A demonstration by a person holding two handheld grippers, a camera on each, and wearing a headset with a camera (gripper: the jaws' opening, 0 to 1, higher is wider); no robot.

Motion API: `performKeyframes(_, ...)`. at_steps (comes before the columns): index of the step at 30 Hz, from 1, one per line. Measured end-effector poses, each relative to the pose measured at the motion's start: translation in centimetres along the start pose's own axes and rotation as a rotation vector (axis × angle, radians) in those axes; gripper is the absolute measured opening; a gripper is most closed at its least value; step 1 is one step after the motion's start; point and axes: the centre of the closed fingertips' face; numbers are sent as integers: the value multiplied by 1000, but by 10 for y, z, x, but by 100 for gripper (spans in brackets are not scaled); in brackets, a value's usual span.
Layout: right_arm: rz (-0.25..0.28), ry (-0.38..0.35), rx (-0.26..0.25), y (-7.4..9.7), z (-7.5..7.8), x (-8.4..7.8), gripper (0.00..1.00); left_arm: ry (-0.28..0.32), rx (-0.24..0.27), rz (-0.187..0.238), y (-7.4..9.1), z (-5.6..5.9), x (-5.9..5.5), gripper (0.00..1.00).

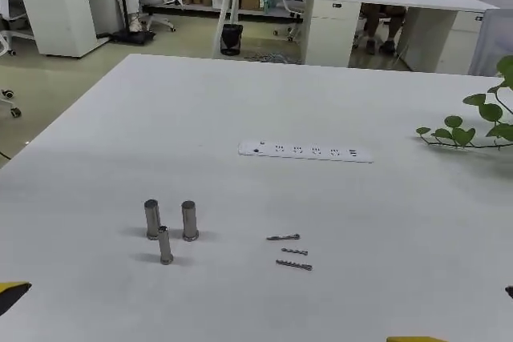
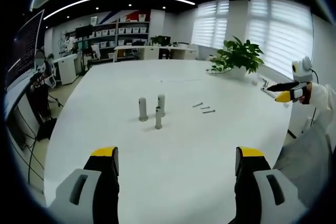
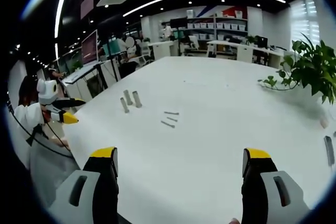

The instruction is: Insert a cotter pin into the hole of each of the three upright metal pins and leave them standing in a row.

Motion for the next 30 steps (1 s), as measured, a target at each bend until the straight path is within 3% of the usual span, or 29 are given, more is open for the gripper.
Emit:
performKeyframes(12,16,-7,-47,4,10,4,96,-15,-17,-6,-14,-6,7,90)
performKeyframes(16,23,-19,-56,6,15,5,96,-39,-38,-29,-24,-10,7,90)
performKeyframes(26,11,-26,-78,9,21,2,96,-84,-59,-27,-48,-23,23,87)
performKeyframes(30,-1,-25,-85,10,21,-1,96,-92,-78,-20,-58,-24,28,86)
Point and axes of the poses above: the centre of the closed fingertips' face, and the gripper's own axes: y roughly backward along the fingers, z roughly to its right, x roughly out of its top, and after that the axes turned 3 degrees about z, right-handed
